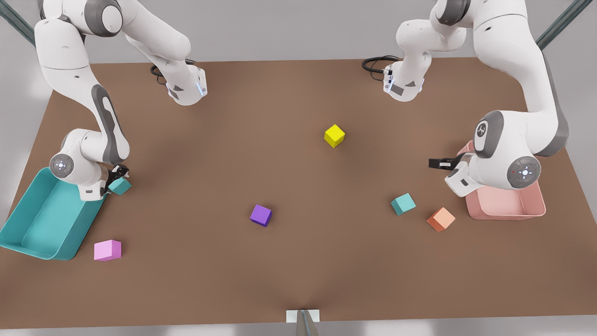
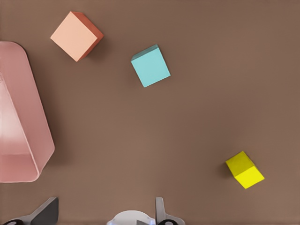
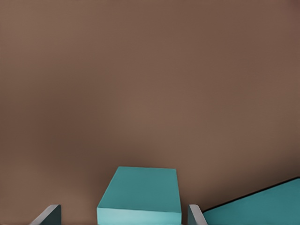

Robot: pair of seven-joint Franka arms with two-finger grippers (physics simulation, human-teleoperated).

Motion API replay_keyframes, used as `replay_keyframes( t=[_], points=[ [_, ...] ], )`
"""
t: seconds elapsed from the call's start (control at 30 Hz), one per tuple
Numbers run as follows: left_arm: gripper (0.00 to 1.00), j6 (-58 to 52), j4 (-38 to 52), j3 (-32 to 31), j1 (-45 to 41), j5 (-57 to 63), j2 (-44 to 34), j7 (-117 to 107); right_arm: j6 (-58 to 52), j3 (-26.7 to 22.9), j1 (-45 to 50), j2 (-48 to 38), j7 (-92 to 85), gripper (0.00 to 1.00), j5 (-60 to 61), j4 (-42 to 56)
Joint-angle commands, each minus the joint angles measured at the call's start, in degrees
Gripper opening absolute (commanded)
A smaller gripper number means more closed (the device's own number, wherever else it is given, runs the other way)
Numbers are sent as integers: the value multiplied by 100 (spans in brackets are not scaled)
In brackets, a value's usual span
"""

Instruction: Stack the two blue cubes on top of each other

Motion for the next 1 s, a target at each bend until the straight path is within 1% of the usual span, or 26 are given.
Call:
replay_keyframes(
  t=[0.0, 0.3, 0.53, 0.67, 0.97],
  points=[
    [100, -9, 2, 0, 42, 5, -7, 30, 46, 0, -37, 1, -193, 100, 4, 2],
    [100, -9, 2, -9, 33, 5, -7, 30, 55, 0, -28, 10, -193, 100, -5, 20],
    [100, -9, 2, -18, 33, 5, -15, 30, 230, -9, -37, 168, -193, 100, -40, 64],
    [100, -9, 2, -18, 25, 5, -15, 30, 459, -26, -116, 396, -193, 100, -58, 55],
    [100, -9, 2, -18, 25, 5, -24, 21, 468, -123, -142, 493, -193, 100, -93, 64]
  ],
)
